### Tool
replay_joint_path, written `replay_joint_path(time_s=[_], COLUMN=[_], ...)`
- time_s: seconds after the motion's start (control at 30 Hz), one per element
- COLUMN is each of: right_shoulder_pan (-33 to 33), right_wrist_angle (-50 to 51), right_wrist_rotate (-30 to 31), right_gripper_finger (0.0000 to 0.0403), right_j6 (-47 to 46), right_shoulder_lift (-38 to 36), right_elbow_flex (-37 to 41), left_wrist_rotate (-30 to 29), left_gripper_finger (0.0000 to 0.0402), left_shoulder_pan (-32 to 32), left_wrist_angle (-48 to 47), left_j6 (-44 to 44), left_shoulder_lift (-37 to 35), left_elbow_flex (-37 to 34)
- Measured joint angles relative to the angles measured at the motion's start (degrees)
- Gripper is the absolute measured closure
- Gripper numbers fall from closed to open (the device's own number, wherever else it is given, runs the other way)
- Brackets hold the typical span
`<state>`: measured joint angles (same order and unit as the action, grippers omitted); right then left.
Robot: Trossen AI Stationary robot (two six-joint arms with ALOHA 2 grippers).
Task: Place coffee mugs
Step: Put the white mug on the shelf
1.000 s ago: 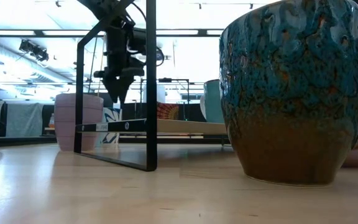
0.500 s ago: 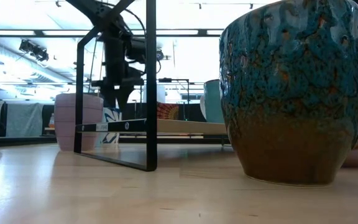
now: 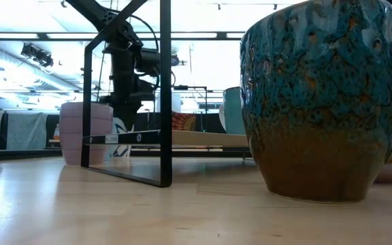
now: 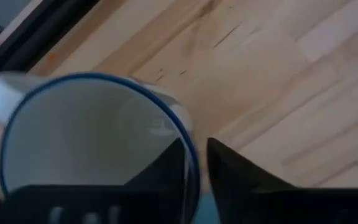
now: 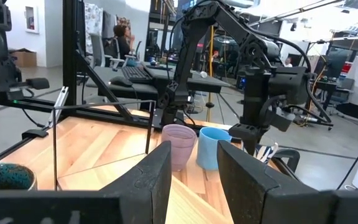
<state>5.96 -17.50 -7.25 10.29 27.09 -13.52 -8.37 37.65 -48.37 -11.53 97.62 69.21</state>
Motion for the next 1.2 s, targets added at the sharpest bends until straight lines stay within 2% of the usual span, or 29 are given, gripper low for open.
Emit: replay_joint_path(time_s=[0.07, 0.2, 0.47, 0.73, 0.83, 1.03, 1.2], right_shoulder_pan=[0.0, 0.1, 0.9, 1.9, 2.3, 2.4, 2.4], right_wrist_angle=[0.0, 0.0, -0.5, -1.9, -3.0, -6.7, -8.7], right_wrist_rotate=[0.0, 0.0, 0.1, 0.3, 0.3, 0.1, 0.1], right_gripper_finger=[0.0268, 0.0268, 0.0268, 0.0268, 0.0268, 0.0268, 0.0268], right_j6=[0.2, 0.4, 1.6, 3.8, 4.5, 8.3, 10.3], right_shoulder_lift=[0.0, 0.0, 0.0, 0.0, 0.0, 0.9, 2.4], right_elbow_flex=[0.0, 0.0, 0.0, 0.0, 0.0, 0.0, 0.0], left_wrist_rotate=[1.9, 8.4, 7.3, 7.3, 7.4, 6.6, 6.8], left_gripper_finger=[0.0371, 0.0376, 0.0376, 0.0376, 0.0376, 0.0376, 0.0376], left_shoulder_pan=[0.1, -1.1, -13.0, -25.3, -27.9, -31.3, -33.5], left_wrist_angle=[0.5, 0.3, -1.7, -3.4, -4.3, -13.0, -15.5], left_j6=[0.9, 1.7, 1.0, -7.6, -9.6, -10.4, -10.4], left_shoulder_lift=[0.0, 0.0, 0.1, 4.5, 7.5, 14.7, 17.8], left_elbow_flex=[0.0, 2.4, 15.0, 19.6, 24.7, 36.2, 39.6])
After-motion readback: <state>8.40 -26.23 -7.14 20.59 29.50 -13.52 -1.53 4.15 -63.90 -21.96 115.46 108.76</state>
